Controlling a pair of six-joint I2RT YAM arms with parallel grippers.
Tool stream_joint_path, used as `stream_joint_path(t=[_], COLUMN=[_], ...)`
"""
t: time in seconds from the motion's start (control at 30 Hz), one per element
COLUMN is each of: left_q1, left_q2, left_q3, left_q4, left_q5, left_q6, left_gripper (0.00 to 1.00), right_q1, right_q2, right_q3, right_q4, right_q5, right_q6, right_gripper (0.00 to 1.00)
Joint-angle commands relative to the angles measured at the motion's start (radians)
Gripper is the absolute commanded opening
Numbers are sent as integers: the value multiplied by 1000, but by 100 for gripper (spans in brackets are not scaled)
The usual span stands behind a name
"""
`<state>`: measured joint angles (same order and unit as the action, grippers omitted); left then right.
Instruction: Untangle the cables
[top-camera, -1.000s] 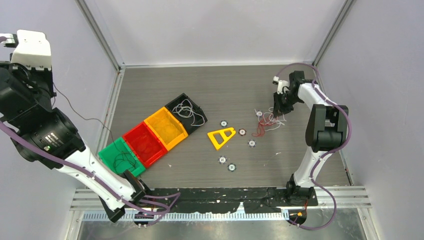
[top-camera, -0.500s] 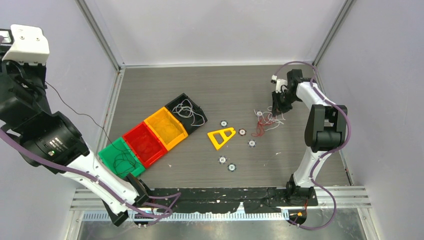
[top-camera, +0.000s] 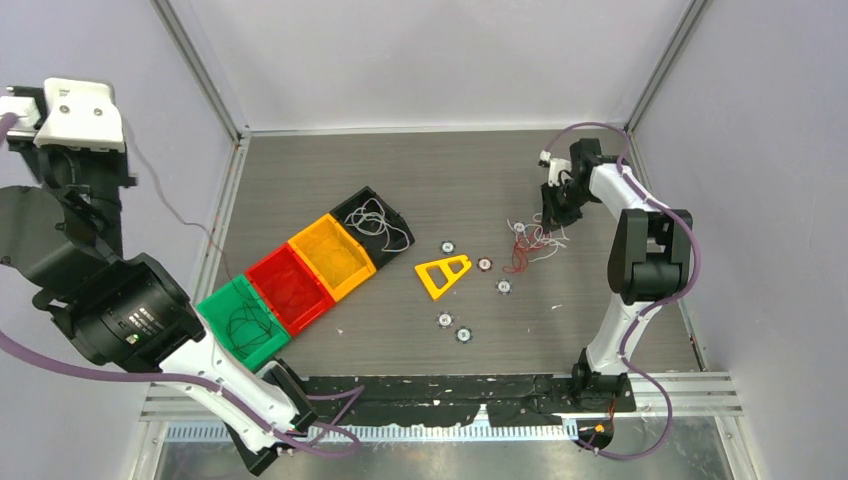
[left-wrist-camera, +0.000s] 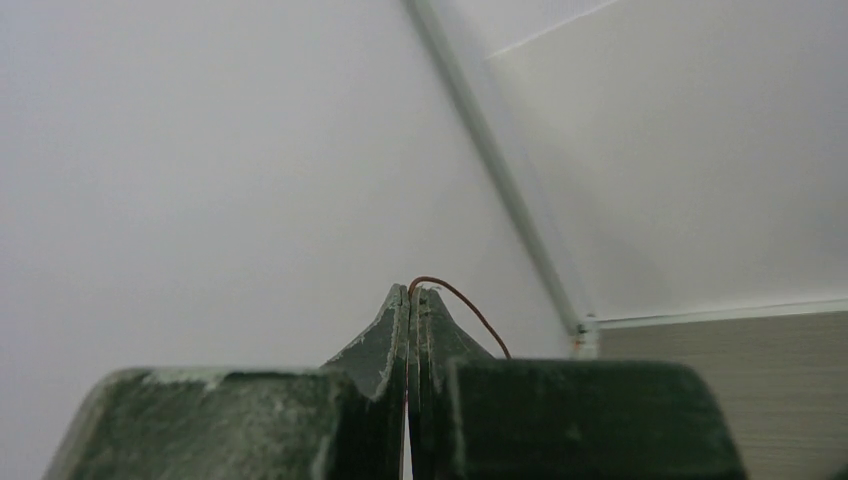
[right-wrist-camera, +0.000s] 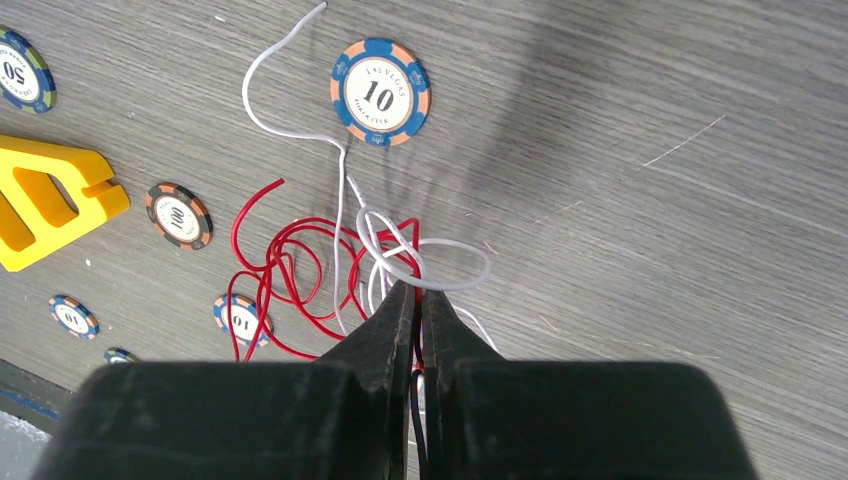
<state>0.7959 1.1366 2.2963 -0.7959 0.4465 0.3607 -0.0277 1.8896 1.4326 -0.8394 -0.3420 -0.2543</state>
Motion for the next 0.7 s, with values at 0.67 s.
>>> stream_joint_path(t=[0.67], left_q1=[161], left_q2=[95], left_q3=[-151], left_q4=[670], left_q5=[600], left_q6=[-1362], left_gripper=[0], right_q1=[21], right_q2=[-16], right_q3=[-4], right_q4=[29], right_q5=[-7], right_q6=[20], right_gripper=[10])
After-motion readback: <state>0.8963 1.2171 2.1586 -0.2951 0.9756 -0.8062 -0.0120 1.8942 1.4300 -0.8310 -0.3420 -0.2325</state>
